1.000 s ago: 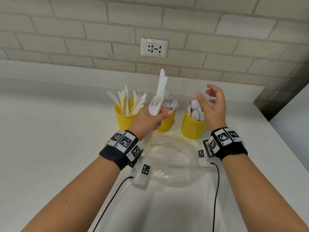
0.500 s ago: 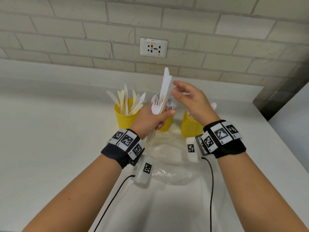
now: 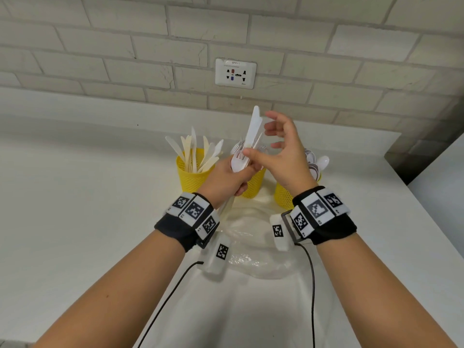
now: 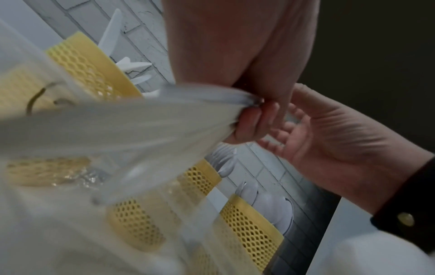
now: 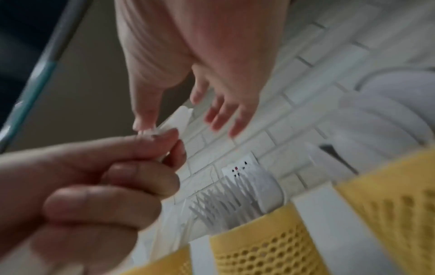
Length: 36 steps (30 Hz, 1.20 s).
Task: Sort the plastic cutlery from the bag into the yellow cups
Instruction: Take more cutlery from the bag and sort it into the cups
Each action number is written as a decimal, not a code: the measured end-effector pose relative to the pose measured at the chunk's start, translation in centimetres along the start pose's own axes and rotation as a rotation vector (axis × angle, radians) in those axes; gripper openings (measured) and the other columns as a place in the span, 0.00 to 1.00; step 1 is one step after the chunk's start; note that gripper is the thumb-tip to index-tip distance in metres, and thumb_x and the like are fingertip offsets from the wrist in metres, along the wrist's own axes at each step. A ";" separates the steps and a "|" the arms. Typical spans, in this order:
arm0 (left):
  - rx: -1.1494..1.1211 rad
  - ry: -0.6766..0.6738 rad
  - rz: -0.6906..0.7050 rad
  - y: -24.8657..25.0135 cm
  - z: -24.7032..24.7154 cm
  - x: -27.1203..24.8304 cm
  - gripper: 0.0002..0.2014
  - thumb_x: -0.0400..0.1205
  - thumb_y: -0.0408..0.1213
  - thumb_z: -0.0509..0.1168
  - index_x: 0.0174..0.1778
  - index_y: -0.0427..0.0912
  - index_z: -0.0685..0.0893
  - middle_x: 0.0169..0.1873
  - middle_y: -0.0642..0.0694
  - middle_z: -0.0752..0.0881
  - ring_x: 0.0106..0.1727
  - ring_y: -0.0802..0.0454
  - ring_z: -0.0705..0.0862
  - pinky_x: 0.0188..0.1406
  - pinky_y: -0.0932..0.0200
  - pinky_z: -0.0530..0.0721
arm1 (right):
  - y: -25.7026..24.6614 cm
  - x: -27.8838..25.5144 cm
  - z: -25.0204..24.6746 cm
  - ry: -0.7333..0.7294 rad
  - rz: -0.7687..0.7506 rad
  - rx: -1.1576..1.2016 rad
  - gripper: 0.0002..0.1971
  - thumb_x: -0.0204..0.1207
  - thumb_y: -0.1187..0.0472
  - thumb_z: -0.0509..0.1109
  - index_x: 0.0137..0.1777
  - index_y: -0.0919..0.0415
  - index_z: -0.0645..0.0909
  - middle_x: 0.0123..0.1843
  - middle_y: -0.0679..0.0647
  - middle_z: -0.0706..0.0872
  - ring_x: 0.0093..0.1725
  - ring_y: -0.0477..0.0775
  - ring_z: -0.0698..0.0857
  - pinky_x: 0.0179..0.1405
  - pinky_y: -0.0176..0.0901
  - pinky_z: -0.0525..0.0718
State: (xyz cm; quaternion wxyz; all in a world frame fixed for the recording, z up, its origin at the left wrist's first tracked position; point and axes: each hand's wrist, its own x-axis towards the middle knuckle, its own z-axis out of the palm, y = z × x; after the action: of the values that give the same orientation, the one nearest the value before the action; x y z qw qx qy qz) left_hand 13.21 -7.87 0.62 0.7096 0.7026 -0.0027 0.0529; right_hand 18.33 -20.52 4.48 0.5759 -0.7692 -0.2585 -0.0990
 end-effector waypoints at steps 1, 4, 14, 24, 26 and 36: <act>0.010 0.013 0.004 0.1 0.0 0.0 0.08 0.82 0.35 0.66 0.37 0.44 0.79 0.21 0.55 0.73 0.21 0.52 0.69 0.21 0.59 0.64 | 0.0 0.0 0.1 0.054 -0.081 -0.073 0.32 0.59 0.59 0.84 0.61 0.45 0.72 0.57 0.51 0.79 0.54 0.44 0.78 0.51 0.25 0.73; 0.031 0.031 0.018 0.3 0.1 0.2 0.11 0.82 0.33 0.65 0.34 0.43 0.73 0.21 0.52 0.71 0.21 0.52 0.69 0.23 0.58 0.64 | 0.1 -0.1 0.7 0.035 -0.202 -0.213 0.17 0.62 0.57 0.82 0.49 0.54 0.83 0.48 0.47 0.74 0.48 0.38 0.75 0.50 0.23 0.71; -0.004 0.065 -0.022 -0.6 -1.9 -0.1 0.06 0.83 0.40 0.66 0.44 0.44 0.78 0.25 0.49 0.67 0.19 0.56 0.65 0.15 0.66 0.65 | -3.2 2.6 -2.6 0.325 -0.089 0.351 0.10 0.78 0.69 0.67 0.41 0.55 0.71 0.43 0.58 0.88 0.40 0.52 0.88 0.34 0.43 0.87; -0.117 0.445 0.245 5.1 -5.8 0.8 0.13 0.85 0.43 0.62 0.35 0.45 0.71 0.19 0.51 0.76 0.16 0.57 0.70 0.15 0.64 0.68 | 0.2 3.6 -0.8 0.102 -0.084 -0.315 0.04 0.78 0.57 0.68 0.42 0.54 0.78 0.44 0.50 0.88 0.46 0.55 0.87 0.49 0.50 0.86; -0.129 0.524 0.329 7.0 -7.2 1.0 0.14 0.84 0.43 0.64 0.34 0.45 0.70 0.16 0.54 0.74 0.15 0.57 0.70 0.14 0.64 0.67 | 2.2 3.2 0.4 -0.051 -0.042 -0.499 0.04 0.76 0.58 0.70 0.42 0.57 0.81 0.50 0.53 0.88 0.55 0.56 0.86 0.53 0.43 0.79; -0.004 0.542 0.444 6.8 -9.8 3.9 0.10 0.85 0.40 0.61 0.39 0.43 0.72 0.25 0.49 0.70 0.20 0.58 0.71 0.22 0.63 0.73 | 3.6 2.8 1.2 -0.190 0.116 -0.601 0.08 0.72 0.56 0.74 0.44 0.61 0.86 0.61 0.58 0.85 0.65 0.60 0.78 0.62 0.46 0.74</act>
State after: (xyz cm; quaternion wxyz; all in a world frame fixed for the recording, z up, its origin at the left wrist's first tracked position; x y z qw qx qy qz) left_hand 15.86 2.21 7.53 0.6572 0.6439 0.0328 0.3903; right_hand 22.33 -19.31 2.39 0.3009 -0.9242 -0.2260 -0.0654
